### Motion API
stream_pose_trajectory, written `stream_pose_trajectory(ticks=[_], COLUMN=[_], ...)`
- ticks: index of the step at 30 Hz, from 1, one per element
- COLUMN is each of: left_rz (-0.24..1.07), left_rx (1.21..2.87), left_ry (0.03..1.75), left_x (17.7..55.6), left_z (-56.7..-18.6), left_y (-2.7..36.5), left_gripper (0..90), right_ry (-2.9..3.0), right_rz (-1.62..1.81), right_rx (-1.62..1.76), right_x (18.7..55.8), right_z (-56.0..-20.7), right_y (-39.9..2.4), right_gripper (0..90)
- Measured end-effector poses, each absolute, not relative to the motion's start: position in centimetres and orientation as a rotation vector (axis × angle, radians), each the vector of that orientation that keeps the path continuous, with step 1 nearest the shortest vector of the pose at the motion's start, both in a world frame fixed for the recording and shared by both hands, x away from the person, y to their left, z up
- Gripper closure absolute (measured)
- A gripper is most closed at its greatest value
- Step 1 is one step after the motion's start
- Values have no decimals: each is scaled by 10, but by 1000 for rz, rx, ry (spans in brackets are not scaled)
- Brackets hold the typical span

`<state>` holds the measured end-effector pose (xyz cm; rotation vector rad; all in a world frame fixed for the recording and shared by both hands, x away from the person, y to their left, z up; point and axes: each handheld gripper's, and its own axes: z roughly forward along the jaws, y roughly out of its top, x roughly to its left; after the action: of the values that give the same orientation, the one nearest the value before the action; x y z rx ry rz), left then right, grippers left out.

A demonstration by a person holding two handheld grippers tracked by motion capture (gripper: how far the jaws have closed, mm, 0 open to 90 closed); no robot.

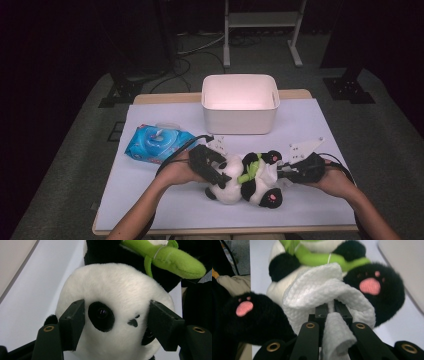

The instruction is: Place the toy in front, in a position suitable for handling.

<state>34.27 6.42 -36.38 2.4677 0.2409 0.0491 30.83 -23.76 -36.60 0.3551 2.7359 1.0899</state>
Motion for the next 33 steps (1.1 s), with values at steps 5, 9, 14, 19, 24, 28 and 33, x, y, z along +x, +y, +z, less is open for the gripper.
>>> stream_pose_trajectory(ticks=[5, 9, 14, 19, 24, 28, 33], left_rz=[52, 59, 45, 35, 25, 22, 35], left_rx=[2476, 2481, 2466, 2460, 2465, 2469, 2470], left_ry=[237, 231, 257, 288, 318, 334, 352], left_x=[343, 342, 343, 346, 351, 353, 354], left_z=[-363, -363, -364, -364, -363, -363, -363], left_y=[62, 61, 63, 63, 61, 59, 58], left_gripper=[327, 327, 328, 330, 332, 334, 331], right_ry=[2737, 2743, 2768, 2772, 2801, 2818, 2836], right_rz=[1105, 1106, 1105, 1114, 1055, 1040, 1057], right_rx=[311, 275, 234, 248, 220, 199, 154], right_x=[311, 315, 314, 309, 298, 294, 294], right_z=[-359, -354, -354, -353, -353, -354, -355], right_y=[-226, -213, -202, -210, -218, -215, -199], right_gripper=[820, 819, 817, 817, 816, 816, 815])
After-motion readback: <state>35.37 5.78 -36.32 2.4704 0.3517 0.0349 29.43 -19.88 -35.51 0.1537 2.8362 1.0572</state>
